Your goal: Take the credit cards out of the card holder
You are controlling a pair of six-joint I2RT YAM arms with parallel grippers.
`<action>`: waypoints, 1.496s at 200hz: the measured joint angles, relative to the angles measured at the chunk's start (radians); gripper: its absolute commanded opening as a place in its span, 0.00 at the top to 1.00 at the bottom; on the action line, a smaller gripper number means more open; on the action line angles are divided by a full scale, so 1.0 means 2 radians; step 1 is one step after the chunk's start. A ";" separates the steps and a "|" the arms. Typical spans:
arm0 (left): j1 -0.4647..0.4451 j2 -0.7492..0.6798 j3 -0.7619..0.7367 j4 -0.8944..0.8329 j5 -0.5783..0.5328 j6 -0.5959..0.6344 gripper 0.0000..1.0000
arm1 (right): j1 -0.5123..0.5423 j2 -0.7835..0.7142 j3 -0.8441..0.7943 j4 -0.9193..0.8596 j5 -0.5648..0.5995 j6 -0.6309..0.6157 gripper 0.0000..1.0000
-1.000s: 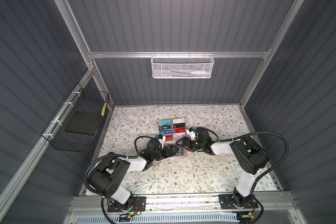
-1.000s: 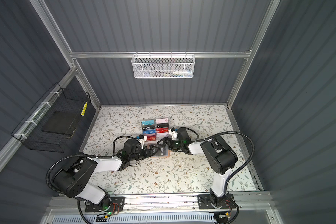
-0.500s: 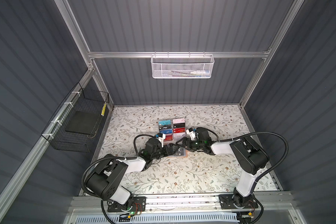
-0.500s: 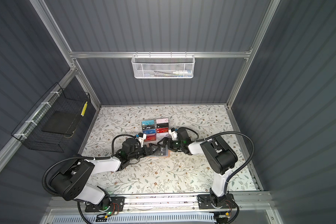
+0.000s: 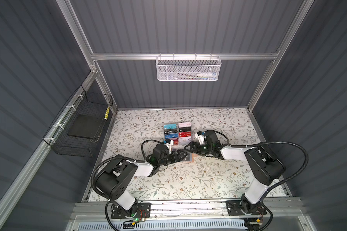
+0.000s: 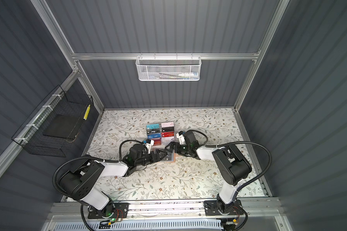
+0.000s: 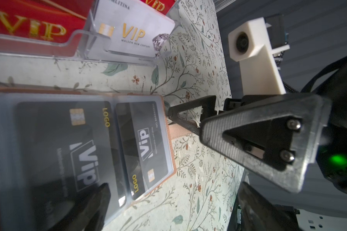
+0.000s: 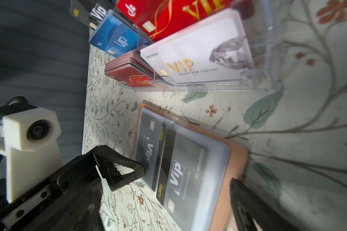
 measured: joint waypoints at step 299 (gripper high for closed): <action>-0.023 0.050 -0.016 0.097 0.000 -0.010 0.00 | -0.006 0.055 -0.017 0.127 -0.066 0.079 0.01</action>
